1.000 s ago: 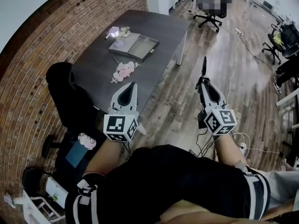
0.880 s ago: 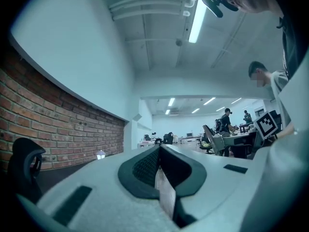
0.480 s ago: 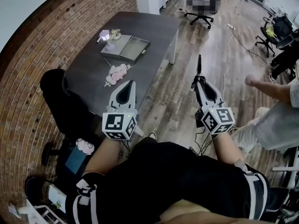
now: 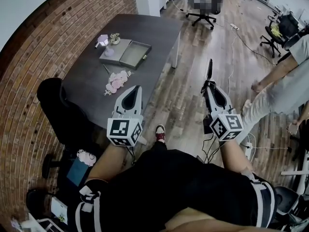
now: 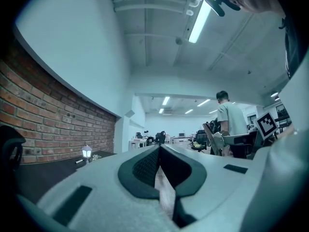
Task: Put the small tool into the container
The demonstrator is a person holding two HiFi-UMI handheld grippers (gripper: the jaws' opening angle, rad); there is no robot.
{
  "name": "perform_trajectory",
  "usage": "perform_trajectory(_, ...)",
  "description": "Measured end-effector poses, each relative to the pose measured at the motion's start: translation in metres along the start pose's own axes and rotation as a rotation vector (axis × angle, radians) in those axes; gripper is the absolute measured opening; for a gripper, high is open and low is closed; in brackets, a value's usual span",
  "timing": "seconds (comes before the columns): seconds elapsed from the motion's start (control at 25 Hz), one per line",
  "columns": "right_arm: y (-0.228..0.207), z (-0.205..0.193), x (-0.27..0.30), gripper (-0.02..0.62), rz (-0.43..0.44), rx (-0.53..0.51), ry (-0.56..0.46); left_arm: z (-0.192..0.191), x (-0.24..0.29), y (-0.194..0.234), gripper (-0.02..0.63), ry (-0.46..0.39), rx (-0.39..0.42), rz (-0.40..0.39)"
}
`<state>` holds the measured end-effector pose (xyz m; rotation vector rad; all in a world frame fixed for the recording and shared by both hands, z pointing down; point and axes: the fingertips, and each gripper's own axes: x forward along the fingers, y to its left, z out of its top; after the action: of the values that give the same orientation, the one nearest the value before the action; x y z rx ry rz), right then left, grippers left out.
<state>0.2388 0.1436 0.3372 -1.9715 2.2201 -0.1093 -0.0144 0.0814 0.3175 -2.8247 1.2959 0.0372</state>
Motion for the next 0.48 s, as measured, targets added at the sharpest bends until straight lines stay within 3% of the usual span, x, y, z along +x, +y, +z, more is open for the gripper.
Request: perform_trajectory(0.48,-0.015,-0.021,0.052,0.083,-0.003,0.010,0.048,-0.026,0.044,0.032,0.009,0.035,-0.046,0.010)
